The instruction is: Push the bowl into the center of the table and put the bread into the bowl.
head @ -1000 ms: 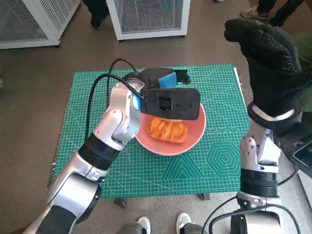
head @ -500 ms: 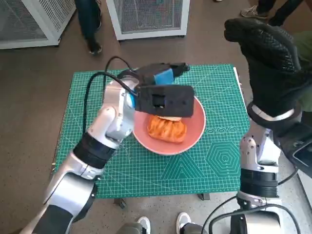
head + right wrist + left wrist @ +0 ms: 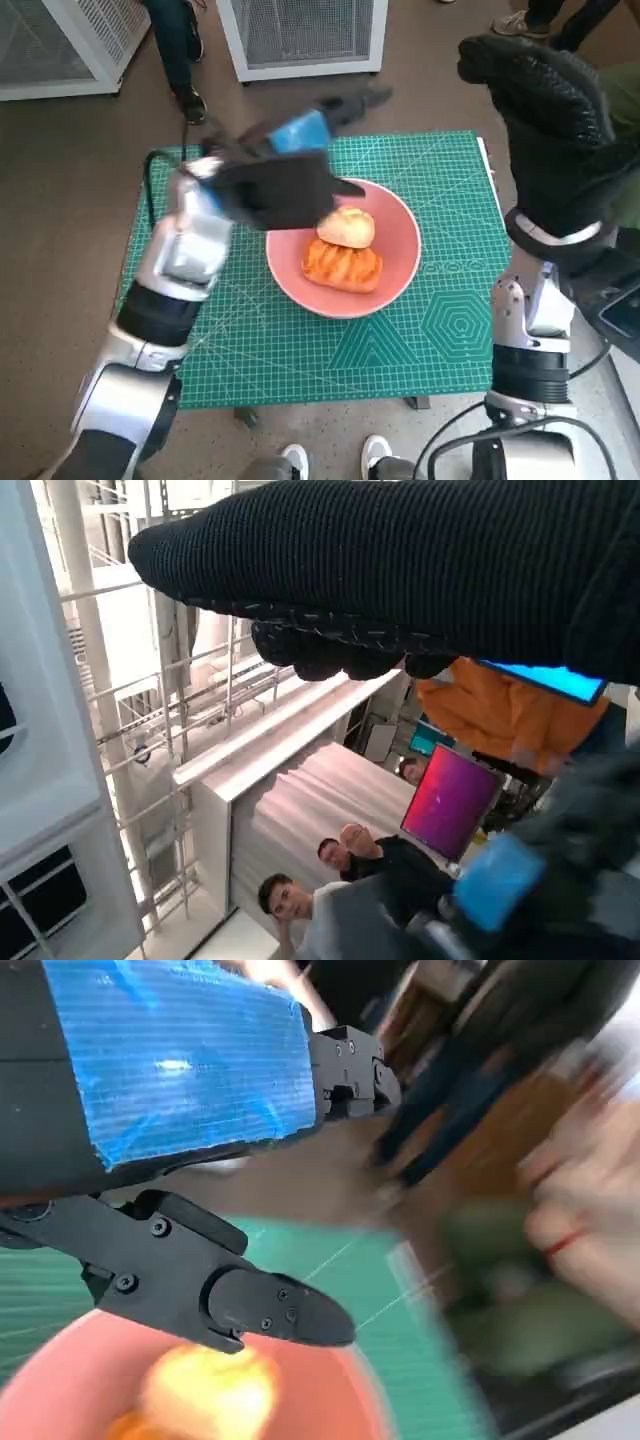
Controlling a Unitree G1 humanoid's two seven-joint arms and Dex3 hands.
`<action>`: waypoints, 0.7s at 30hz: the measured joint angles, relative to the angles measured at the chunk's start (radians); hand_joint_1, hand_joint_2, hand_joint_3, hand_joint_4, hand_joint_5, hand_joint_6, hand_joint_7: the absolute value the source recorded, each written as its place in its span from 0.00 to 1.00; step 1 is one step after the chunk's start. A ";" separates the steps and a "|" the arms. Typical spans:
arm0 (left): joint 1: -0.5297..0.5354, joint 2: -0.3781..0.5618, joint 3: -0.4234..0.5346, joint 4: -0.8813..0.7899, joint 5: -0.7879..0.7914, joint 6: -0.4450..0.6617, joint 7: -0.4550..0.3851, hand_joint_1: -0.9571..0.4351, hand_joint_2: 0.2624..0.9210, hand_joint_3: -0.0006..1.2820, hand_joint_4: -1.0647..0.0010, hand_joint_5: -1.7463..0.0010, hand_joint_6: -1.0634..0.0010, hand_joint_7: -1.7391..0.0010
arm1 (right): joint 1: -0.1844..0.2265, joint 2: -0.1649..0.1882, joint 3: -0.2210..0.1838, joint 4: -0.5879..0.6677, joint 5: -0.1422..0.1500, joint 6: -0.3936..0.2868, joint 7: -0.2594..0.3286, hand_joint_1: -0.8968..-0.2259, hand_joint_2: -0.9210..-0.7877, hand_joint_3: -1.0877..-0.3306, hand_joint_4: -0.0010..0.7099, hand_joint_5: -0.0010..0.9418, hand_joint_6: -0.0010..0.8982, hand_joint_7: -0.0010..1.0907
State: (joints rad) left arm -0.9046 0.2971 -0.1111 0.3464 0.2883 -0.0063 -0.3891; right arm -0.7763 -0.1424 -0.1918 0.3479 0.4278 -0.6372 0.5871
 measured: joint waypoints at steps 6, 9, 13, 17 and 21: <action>0.081 -0.053 0.114 0.000 -0.129 -0.186 0.149 0.14 1.00 0.43 0.93 0.98 0.95 0.83 | -0.012 -0.002 -0.002 0.011 -0.002 0.000 -0.006 0.30 0.00 0.55 0.43 0.00 0.36 0.19; 0.115 -0.086 0.149 -0.012 -0.168 -0.261 0.212 0.16 1.00 0.46 0.91 0.98 0.95 0.83 | -0.025 -0.002 -0.001 0.018 -0.005 0.000 -0.013 0.30 0.00 0.55 0.44 0.00 0.37 0.19; 0.150 -0.121 0.177 -0.035 -0.209 -0.328 0.274 0.17 1.00 0.47 0.89 0.98 0.96 0.81 | -0.040 -0.001 0.000 0.028 -0.024 0.000 -0.030 0.30 0.00 0.55 0.44 0.01 0.37 0.19; 0.178 -0.133 0.193 -0.078 -0.237 -0.347 0.294 0.17 1.00 0.48 0.89 0.99 0.97 0.79 | -0.041 0.000 0.001 0.033 -0.046 0.000 -0.054 0.33 0.00 0.53 0.45 0.01 0.37 0.20; 0.210 -0.132 0.206 -0.133 -0.274 -0.348 0.289 0.17 1.00 0.48 0.89 0.99 0.98 0.79 | -0.042 0.001 0.005 0.034 -0.075 0.000 -0.080 0.36 0.00 0.50 0.44 0.00 0.37 0.20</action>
State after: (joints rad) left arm -0.6946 0.1652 0.0953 0.2131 0.0141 -0.3542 -0.1001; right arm -0.8180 -0.1411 -0.1873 0.3820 0.3526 -0.6373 0.5072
